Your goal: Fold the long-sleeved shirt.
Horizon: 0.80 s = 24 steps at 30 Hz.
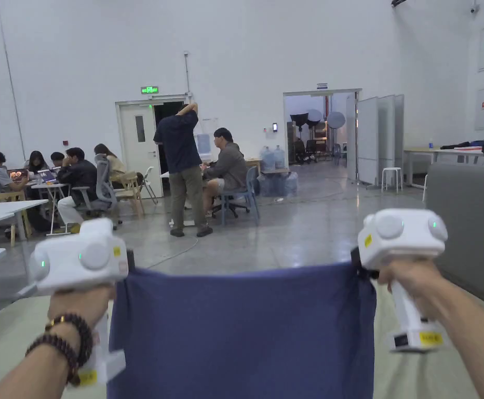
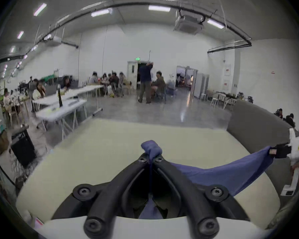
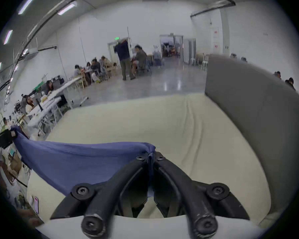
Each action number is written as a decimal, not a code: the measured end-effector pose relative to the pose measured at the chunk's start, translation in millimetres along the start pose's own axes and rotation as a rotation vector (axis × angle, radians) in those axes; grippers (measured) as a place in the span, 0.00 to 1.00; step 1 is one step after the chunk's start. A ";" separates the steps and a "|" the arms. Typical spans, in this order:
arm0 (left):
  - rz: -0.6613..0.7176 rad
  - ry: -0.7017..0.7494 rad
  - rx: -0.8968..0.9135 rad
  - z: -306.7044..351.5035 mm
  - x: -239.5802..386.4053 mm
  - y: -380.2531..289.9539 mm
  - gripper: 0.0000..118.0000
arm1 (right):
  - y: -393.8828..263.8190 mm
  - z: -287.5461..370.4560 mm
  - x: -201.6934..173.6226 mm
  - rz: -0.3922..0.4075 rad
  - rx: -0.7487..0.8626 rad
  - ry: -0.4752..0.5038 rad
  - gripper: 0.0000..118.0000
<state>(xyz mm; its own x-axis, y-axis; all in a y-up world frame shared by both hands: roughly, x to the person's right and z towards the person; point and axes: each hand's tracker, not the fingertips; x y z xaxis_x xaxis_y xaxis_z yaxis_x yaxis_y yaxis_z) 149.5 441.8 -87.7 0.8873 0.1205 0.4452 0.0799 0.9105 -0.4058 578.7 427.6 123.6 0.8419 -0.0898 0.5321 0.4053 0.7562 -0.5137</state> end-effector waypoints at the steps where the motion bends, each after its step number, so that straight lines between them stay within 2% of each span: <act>1: 0.007 0.008 -0.041 -5.2 -5.5 -15.7 0.00 | -8.4 -15.0 4.9 0.002 -0.025 -0.003 0.00; 5: 0.038 -0.023 -0.045 10.5 -19.8 -50.1 0.00 | -46.4 -18.4 14.5 0.025 -0.038 0.022 0.00; 10: -0.031 -0.018 -0.047 80.5 -22.9 -86.1 0.00 | -98.7 33.6 22.3 0.042 0.026 0.086 0.00; 11: -0.074 -0.030 -0.089 97.8 -25.2 -98.8 0.00 | -113.0 45.0 21.7 0.092 0.011 0.089 0.00; 13: -0.089 -0.034 -0.123 130.8 -27.6 -128.9 0.00 | -151.0 69.5 19.4 0.144 0.010 0.077 0.00; 15: -0.108 -0.052 -0.177 161.3 -35.5 -162.6 0.00 | -190.4 89.1 24.2 0.198 -0.040 0.105 0.00; 16: -0.117 -0.055 -0.196 176.5 -38.6 -182.9 0.00 | -214.1 98.6 28.6 0.184 -0.041 0.104 0.00; 18: -0.174 -0.082 -0.272 205.3 -42.5 -224.8 0.00 | -265.9 118.7 31.0 0.218 -0.102 0.104 0.00; 20: -0.214 -0.082 -0.343 229.8 -50.9 -274.1 0.00 | -318.5 133.6 37.2 0.260 -0.154 0.064 0.00; 21: -0.192 -0.081 -0.388 236.9 -54.0 -291.1 0.00 | -337.3 132.1 43.8 0.267 -0.202 0.085 0.00; 23: -0.107 -0.105 -0.506 247.9 -67.2 -330.0 0.00 | -379.8 136.4 53.7 0.211 -0.300 0.102 0.00; 24: -0.100 -0.126 -0.567 252.5 -70.3 -345.2 0.00 | -397.4 136.2 57.2 0.233 -0.353 0.120 0.00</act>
<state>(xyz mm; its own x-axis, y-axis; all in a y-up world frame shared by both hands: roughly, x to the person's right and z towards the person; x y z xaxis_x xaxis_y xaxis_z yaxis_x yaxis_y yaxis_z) -55.1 219.0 222.6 0.8051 0.1223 0.5804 0.4218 0.5700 -0.7051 417.3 210.2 449.9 0.9521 -0.0335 0.3039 0.2793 0.4993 -0.8202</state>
